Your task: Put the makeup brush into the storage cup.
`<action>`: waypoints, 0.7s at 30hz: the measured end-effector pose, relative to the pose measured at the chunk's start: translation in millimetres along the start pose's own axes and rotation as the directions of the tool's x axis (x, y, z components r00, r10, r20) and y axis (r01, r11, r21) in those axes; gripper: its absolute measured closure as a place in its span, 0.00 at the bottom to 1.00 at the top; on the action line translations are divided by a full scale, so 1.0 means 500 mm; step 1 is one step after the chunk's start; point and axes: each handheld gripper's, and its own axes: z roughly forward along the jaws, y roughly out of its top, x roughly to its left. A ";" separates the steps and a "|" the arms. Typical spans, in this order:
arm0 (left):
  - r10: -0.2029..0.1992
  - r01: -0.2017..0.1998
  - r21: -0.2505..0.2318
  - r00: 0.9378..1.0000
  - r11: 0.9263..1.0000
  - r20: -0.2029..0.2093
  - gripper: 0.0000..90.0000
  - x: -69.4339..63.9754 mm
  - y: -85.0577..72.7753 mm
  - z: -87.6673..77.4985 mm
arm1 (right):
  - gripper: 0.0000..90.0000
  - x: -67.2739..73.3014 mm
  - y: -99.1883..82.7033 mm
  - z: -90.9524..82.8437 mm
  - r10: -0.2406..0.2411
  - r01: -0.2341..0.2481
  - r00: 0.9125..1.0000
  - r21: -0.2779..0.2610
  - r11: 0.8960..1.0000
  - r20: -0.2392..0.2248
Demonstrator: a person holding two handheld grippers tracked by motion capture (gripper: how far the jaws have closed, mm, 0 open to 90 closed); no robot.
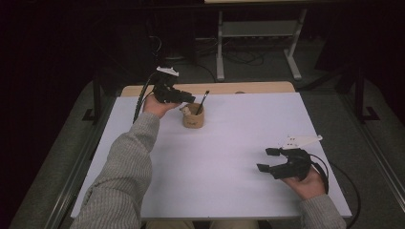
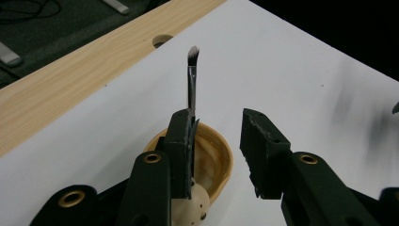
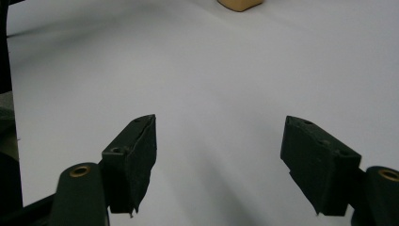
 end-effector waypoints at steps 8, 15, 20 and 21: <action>0.002 -0.002 0.001 1.000 1.000 0.005 0.68 -0.009 -0.012 -0.014 | 0.29 0.001 -0.001 -0.001 -0.004 0.004 1.000 -0.005 1.000 0.012; 0.013 -0.014 0.009 1.000 1.000 0.014 0.68 -0.019 -0.016 -0.016 | 0.29 0.002 0.000 -0.002 -0.009 0.009 1.000 -0.014 1.000 0.021; 0.014 -0.014 0.002 1.000 1.000 0.025 0.65 -0.026 -0.021 -0.019 | 0.28 0.001 0.000 -0.004 -0.002 0.003 1.000 -0.019 1.000 0.030; 0.019 -0.019 0.001 0.999 1.000 0.026 0.65 -0.028 -0.022 -0.019 | 0.28 0.001 0.000 -0.004 -0.002 0.003 1.000 -0.019 1.000 0.030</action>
